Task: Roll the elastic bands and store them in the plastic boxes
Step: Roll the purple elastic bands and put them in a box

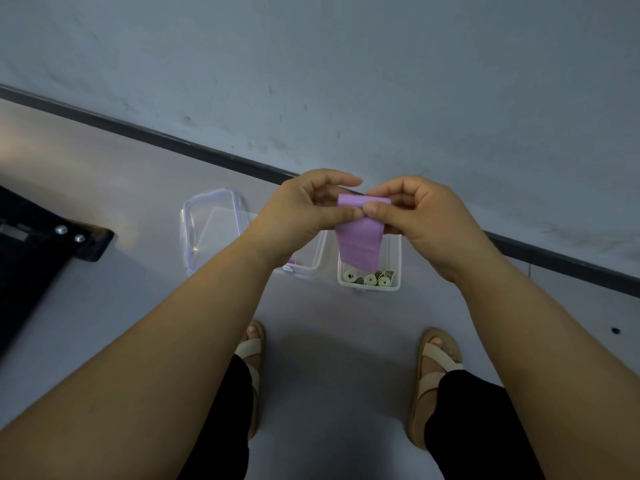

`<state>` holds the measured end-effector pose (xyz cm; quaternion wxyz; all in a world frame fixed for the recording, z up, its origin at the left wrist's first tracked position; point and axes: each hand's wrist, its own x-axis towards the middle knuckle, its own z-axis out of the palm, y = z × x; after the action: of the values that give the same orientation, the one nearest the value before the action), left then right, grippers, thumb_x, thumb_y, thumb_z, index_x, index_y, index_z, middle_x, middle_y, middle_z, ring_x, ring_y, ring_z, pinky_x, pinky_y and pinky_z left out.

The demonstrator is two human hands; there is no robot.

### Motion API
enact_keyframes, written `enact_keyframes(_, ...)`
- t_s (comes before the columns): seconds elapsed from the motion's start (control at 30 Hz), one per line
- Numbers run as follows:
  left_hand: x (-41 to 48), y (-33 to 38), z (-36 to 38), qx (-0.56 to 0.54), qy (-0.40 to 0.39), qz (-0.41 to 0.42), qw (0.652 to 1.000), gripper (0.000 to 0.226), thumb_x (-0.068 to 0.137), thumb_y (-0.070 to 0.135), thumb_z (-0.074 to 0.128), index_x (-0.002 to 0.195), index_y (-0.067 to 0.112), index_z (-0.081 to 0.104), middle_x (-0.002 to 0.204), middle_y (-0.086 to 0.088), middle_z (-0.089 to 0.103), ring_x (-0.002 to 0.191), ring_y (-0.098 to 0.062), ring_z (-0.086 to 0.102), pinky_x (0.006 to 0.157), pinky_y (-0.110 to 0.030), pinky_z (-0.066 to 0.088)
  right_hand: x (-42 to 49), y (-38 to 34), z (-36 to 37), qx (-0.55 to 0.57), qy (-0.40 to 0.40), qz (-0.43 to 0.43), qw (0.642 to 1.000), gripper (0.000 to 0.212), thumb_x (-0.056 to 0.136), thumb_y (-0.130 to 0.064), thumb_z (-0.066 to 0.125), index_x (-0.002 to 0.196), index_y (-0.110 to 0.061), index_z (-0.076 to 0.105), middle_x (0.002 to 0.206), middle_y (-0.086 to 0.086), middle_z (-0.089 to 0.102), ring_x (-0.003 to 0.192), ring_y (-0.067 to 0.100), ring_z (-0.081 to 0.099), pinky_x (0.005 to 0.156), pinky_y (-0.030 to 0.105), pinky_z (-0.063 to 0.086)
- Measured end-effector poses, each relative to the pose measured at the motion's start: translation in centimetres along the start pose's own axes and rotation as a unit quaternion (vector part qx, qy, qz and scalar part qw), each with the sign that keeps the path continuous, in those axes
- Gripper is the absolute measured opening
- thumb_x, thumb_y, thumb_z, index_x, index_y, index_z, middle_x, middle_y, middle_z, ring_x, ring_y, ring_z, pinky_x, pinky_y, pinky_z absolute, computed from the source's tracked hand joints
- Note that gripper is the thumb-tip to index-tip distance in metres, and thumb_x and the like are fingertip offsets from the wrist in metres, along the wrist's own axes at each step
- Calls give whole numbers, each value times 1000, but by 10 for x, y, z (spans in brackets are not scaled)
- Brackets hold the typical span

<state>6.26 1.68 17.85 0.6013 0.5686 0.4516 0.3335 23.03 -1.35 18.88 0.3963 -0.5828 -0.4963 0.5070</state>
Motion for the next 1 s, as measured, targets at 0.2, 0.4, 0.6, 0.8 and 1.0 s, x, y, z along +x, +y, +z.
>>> enact_keyframes(0.2,2,0,1,-22,-1,-35,999,10,85,8,63,92,14,67,80,4,72,75,-6,68,68,-20,54,2,2,-1,-4,7,-15,1000,20,77,-7,72,82,-22,61,81,-5,66,69,4,63,68,22,57)
enact_keyframes(0.4,4,-2,-7,-61,-52,-76,994,8,86,14,62,92,13,68,92,-4,70,86,-16,64,81,-32,54,-3,-7,-9,-130,-80,-54,987,34,73,-16,76,94,-34,56,100,-12,61,77,8,59,70,19,52)
enact_keyframes(0.6,3,-1,-8,-76,-142,-116,980,14,75,21,60,83,13,68,78,0,69,76,-14,64,74,-30,54,-5,-11,-15,-193,-241,-59,949,72,71,-25,78,125,-48,38,125,-22,38,98,4,53,80,19,52)
enact_keyframes(0.8,1,1,-7,-92,-195,-138,967,18,78,24,60,85,9,66,78,-2,69,74,-14,64,69,-25,54,-8,-17,-11,-184,-246,-77,948,61,51,-48,74,107,-44,51,122,-22,42,94,2,52,72,15,49)
enact_keyframes(1.0,-4,5,-9,-97,-262,-122,952,35,61,49,72,80,20,76,79,5,71,75,-8,66,67,-21,53,-10,-16,-12,-72,-205,-66,974,57,52,-40,86,102,-34,58,110,-13,59,94,12,60,77,27,53)
